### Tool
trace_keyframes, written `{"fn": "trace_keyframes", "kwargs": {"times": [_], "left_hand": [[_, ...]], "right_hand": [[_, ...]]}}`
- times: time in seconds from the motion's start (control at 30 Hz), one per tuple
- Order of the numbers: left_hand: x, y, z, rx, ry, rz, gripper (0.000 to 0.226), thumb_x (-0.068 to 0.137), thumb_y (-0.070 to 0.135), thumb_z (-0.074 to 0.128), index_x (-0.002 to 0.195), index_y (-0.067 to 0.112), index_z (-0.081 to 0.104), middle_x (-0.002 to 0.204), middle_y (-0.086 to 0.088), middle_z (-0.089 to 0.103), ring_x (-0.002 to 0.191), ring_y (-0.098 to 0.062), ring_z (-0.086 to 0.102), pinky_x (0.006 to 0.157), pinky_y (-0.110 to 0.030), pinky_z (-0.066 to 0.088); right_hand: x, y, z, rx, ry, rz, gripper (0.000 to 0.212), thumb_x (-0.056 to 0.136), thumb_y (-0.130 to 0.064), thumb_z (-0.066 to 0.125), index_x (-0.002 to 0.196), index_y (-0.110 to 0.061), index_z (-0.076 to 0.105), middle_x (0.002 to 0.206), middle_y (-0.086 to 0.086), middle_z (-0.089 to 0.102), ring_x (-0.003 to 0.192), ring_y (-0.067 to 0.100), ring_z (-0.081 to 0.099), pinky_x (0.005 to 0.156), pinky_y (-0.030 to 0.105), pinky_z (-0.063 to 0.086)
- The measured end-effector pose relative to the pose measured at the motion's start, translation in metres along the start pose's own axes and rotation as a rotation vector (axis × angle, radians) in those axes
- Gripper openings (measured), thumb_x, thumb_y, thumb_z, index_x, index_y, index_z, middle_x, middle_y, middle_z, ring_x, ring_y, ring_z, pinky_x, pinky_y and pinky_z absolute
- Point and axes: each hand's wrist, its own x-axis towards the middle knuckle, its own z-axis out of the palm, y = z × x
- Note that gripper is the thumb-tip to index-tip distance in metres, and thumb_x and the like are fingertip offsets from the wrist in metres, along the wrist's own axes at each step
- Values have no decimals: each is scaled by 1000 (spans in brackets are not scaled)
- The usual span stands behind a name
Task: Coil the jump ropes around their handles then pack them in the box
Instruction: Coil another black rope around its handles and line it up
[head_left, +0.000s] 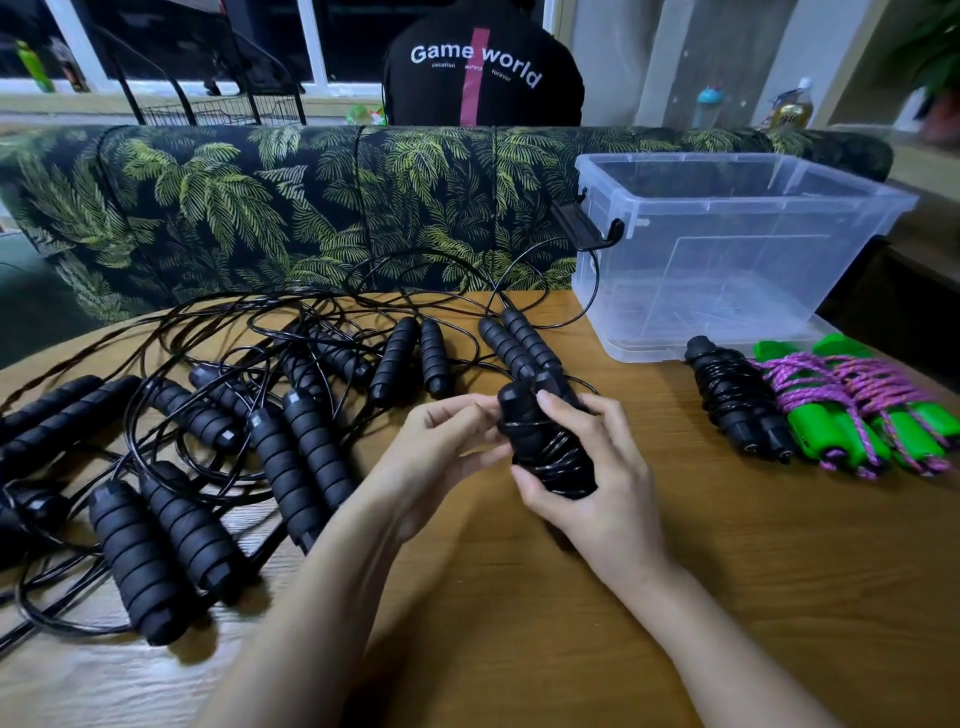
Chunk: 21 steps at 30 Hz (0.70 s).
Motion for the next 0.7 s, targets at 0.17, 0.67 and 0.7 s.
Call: {"fn": "trace_keyframes", "kwargs": {"times": [0.17, 0.67, 0.7], "left_hand": [[4, -17, 13, 214, 72, 144, 41, 98, 8, 56, 136, 23, 52, 109, 5, 71, 101, -3, 64, 99, -25, 49], [27, -47, -15, 1391, 183, 290, 61, 101, 47, 42, 156, 31, 20, 162, 4, 22, 151, -17, 8, 120, -44, -9], [28, -49, -15, 1414, 167, 272, 62, 101, 48, 41, 156, 32, 17, 163, 3, 20, 151, -16, 6, 120, -46, -10]], "right_hand": [[10, 4, 0, -292, -160, 172, 78, 77, -65, 53, 147, -49, 24, 139, -12, 42, 121, 12, 47, 76, 40, 55], [72, 77, -51, -809, -238, 366, 83, 92, -50, 59, 157, -28, 12, 157, 11, 27, 132, 31, 38, 90, 37, 47], [72, 85, -51, -829, -255, 374, 83, 91, -51, 59, 157, -28, 13, 156, 12, 28, 134, 34, 35, 98, 42, 44]]}}
